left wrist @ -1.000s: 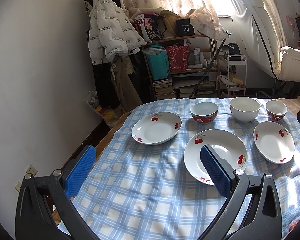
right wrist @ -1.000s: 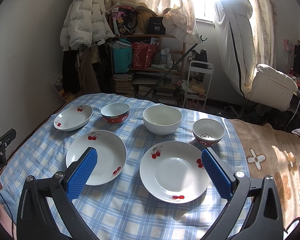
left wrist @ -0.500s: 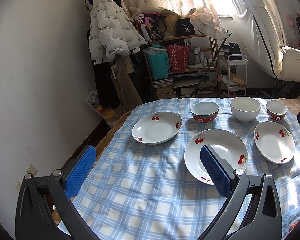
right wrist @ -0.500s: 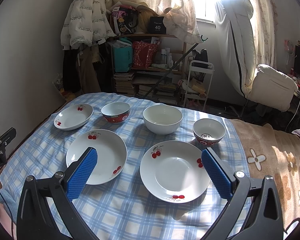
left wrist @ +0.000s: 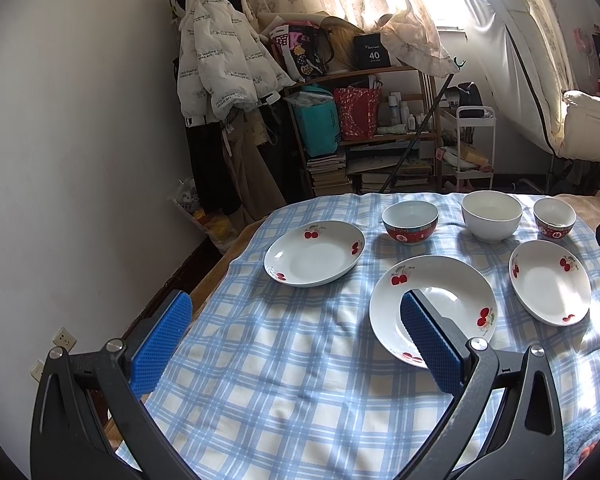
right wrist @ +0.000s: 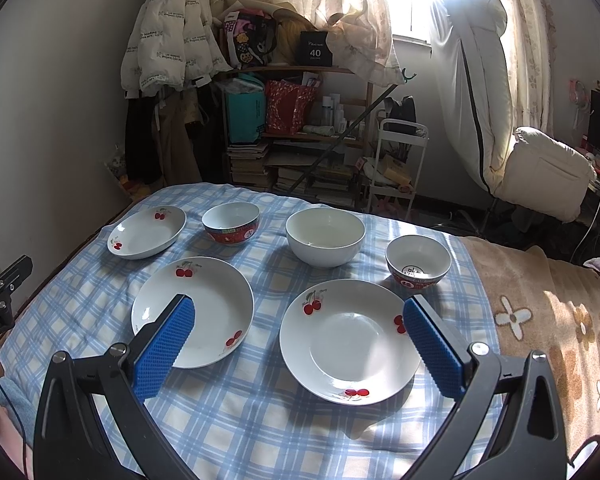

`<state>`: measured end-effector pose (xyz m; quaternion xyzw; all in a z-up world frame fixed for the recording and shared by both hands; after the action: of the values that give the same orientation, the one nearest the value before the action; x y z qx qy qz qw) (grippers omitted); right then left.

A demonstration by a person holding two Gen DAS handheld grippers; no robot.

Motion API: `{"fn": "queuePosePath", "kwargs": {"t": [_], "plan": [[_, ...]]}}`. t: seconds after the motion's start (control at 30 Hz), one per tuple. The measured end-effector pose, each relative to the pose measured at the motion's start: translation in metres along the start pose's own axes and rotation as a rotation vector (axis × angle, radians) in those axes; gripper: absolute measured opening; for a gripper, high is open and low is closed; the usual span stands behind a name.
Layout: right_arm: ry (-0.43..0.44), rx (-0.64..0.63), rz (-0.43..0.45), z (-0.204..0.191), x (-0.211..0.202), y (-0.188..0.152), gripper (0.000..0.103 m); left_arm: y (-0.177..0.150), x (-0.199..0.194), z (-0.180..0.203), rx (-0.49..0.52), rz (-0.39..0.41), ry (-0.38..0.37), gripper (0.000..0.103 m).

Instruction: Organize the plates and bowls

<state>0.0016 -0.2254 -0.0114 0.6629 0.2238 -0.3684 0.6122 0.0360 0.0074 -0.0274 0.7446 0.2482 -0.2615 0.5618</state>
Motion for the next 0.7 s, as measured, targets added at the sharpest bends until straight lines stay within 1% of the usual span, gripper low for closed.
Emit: {"fn": "queuePosePath", "kwargs": {"t": [0.07, 0.17, 0.27, 0.4, 0.53, 0.7], "plan": [[0.002, -0.001, -0.002, 0.000, 0.000, 0.002, 0.103, -0.002, 0.003, -0.002, 0.002, -0.014, -0.008, 0.102], [0.007, -0.015, -0.004, -0.003, 0.003, 0.004, 0.103, -0.004, 0.016, -0.004, 0.003, -0.054, -0.018, 0.102], [0.005, -0.038, 0.009, -0.007, 0.003, 0.010, 0.103, 0.000, 0.022, -0.007, 0.003, -0.076, -0.010, 0.102], [0.012, -0.053, 0.011, -0.010, 0.007, 0.023, 0.103, 0.011, 0.026, -0.005, 0.013, -0.089, 0.010, 0.102], [0.021, -0.076, 0.007, -0.015, 0.009, 0.038, 0.103, 0.031, 0.027, -0.004, 0.012, -0.102, 0.026, 0.102], [0.031, -0.087, 0.017, -0.023, 0.018, 0.065, 0.103, 0.055, 0.038, -0.002, 0.019, -0.118, 0.045, 0.102]]}}
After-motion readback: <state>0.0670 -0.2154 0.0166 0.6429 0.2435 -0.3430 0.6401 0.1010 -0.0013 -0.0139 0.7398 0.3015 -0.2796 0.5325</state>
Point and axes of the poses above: each gripper's, at about its wrist camera, not at the fingertips, and x roughly the way its jaws point, z to its right, y to its top, the point moved 4 cm from there along x, roughly the way its jaws point, and after that the axes turned 13 degrees about -z, right-handed, at the moved point
